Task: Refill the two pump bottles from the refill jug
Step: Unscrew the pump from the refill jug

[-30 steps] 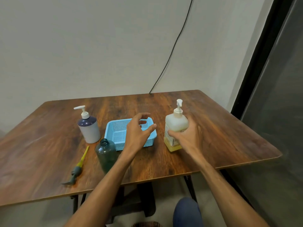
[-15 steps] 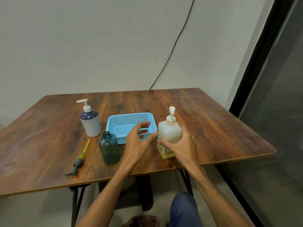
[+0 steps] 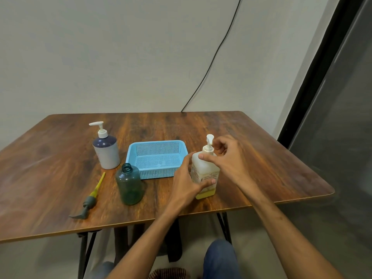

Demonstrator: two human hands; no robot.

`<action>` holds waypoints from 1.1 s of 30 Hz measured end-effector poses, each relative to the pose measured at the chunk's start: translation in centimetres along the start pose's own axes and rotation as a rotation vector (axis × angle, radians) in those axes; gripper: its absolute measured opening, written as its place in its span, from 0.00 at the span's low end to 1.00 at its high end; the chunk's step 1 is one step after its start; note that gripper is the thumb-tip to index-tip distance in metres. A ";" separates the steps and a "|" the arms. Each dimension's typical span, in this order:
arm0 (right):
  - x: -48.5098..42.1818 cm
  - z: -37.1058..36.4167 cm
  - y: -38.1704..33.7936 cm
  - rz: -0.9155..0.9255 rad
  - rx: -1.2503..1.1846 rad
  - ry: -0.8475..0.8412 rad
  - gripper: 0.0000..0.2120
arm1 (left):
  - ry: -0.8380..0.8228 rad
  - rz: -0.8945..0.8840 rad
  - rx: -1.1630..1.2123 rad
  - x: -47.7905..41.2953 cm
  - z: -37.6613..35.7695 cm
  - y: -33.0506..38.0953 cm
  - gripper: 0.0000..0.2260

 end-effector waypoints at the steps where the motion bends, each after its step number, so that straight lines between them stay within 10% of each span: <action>1: -0.2 -0.1 0.0 -0.009 0.004 0.008 0.15 | 0.014 -0.009 -0.004 -0.1 0.0 0.0 0.34; 13: -1.2 1.0 -0.8 0.023 -0.046 -0.254 0.11 | 0.078 -0.032 -0.076 -0.2 0.2 -0.2 0.32; 20: -0.7 -0.2 -1.3 -0.005 0.054 0.018 0.14 | 0.088 -0.043 -0.081 -0.1 0.2 -0.1 0.32; 29: -2.2 2.4 -1.1 0.023 -0.215 -0.426 0.18 | 0.065 -0.022 -0.061 -0.2 0.2 -0.2 0.33; 33: -1.5 1.1 -1.4 -0.063 -0.001 -0.163 0.18 | 0.071 -0.028 -0.056 -0.1 0.1 -0.2 0.33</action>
Point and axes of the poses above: each hand's wrist, its own x-axis away from the middle knuckle, its own z-axis out of the back of the hand, y = z × x, the point moved 3 cm from there along -x, towards the middle knuckle, and after that the axes turned 15 degrees about x, right-handed, at the moved point
